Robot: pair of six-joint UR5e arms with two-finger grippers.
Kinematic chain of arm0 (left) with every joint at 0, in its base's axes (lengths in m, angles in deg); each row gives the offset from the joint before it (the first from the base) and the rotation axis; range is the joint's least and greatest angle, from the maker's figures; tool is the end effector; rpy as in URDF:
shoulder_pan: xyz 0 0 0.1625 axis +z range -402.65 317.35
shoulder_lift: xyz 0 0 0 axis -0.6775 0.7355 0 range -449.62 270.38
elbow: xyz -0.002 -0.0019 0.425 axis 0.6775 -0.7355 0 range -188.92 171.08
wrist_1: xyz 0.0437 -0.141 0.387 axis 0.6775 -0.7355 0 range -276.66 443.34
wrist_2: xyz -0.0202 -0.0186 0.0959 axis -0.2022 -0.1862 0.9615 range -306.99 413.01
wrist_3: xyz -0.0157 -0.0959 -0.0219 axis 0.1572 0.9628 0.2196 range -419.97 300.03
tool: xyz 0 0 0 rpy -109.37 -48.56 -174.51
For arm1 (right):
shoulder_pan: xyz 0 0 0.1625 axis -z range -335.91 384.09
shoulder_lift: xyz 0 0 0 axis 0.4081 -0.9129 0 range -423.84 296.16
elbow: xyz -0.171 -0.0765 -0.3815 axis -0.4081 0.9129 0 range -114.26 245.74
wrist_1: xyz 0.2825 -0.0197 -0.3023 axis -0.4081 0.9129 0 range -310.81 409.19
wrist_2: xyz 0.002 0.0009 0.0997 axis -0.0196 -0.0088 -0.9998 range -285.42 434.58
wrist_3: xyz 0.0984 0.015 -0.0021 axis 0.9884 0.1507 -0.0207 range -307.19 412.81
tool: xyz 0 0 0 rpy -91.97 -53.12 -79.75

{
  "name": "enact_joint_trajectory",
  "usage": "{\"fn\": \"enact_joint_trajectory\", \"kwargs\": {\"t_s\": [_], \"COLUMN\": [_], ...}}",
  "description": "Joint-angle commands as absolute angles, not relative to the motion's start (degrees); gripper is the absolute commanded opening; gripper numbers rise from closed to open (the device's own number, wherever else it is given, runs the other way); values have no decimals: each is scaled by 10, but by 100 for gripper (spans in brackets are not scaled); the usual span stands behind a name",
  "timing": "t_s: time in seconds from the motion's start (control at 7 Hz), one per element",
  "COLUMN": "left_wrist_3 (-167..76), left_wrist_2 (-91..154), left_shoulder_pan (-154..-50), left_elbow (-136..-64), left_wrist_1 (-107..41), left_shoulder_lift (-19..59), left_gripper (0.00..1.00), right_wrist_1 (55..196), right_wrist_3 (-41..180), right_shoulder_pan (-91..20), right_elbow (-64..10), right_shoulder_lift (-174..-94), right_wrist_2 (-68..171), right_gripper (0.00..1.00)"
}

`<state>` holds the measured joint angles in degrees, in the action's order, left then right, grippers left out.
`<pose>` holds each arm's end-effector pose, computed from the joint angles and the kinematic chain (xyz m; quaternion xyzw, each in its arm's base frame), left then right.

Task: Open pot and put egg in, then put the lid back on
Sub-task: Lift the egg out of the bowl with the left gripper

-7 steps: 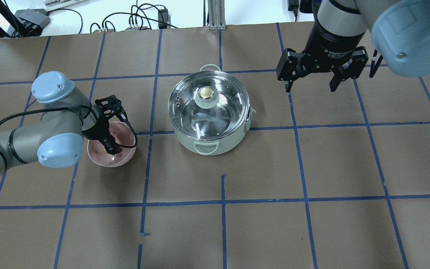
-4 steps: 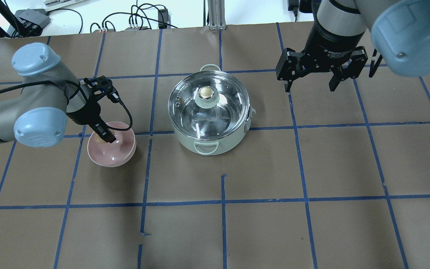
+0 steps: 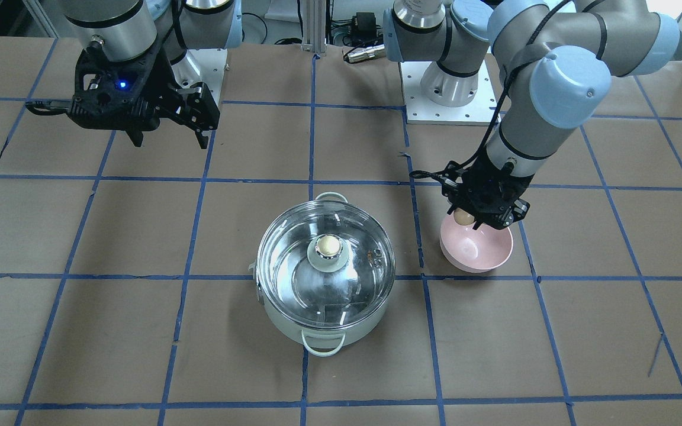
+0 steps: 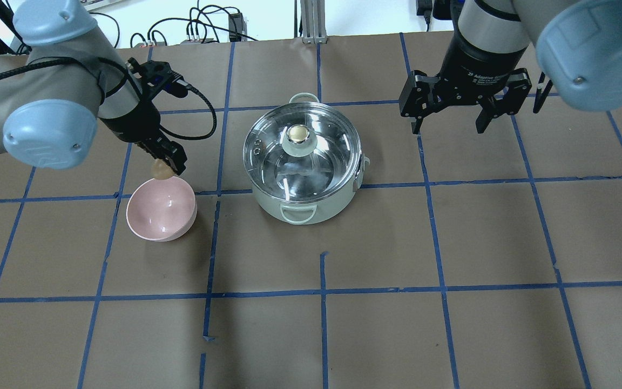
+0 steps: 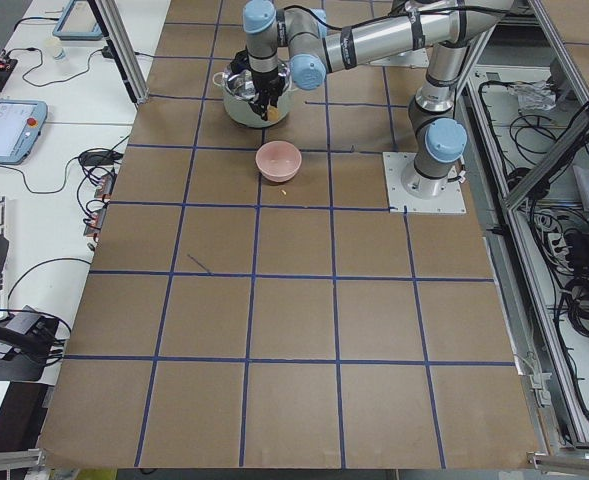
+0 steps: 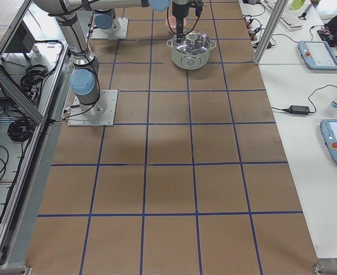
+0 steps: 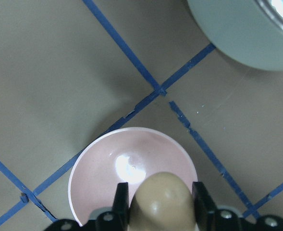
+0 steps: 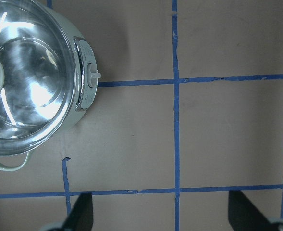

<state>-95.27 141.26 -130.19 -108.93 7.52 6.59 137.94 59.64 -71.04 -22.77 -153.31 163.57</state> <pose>-0.1141 -0.5241 0.3725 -0.2823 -0.9590 -0.0120 0.0203 0.1788 -0.4813 0.4941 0.0149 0.9998 0.0034 0.0086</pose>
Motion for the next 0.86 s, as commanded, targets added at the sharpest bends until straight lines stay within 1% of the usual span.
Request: {"fn": "enact_joint_trajectory", "kwargs": {"t_s": [0.0,0.14,0.29,0.43,0.71], "left_wrist_3": [-853,-830,-782,-762,-733], "left_wrist_2": [1407,1409,1406,1391,1370], "left_shoulder_pan": [-1328,-1326,-1326,-1327,-1328], "left_elbow": [-1073,-1059,-1040,-1036,-1036], "left_wrist_1": [50,13,3,0,1], "left_shoulder_lift": [37,31,43,45,47], "left_gripper": [15,15,15,15,15], "right_wrist_1": [1378,1382,1374,1373,1372], "right_wrist_3": [591,591,588,554,546], "right_shoulder_pan": [-705,-694,-662,-635,-626], "right_elbow": [-228,-227,-227,-227,-228], "right_shoulder_lift": [-1533,-1533,-1533,-1533,-1533], "right_wrist_2": [1642,1643,1641,1639,1640], "right_gripper": [100,100,100,100,100]}}
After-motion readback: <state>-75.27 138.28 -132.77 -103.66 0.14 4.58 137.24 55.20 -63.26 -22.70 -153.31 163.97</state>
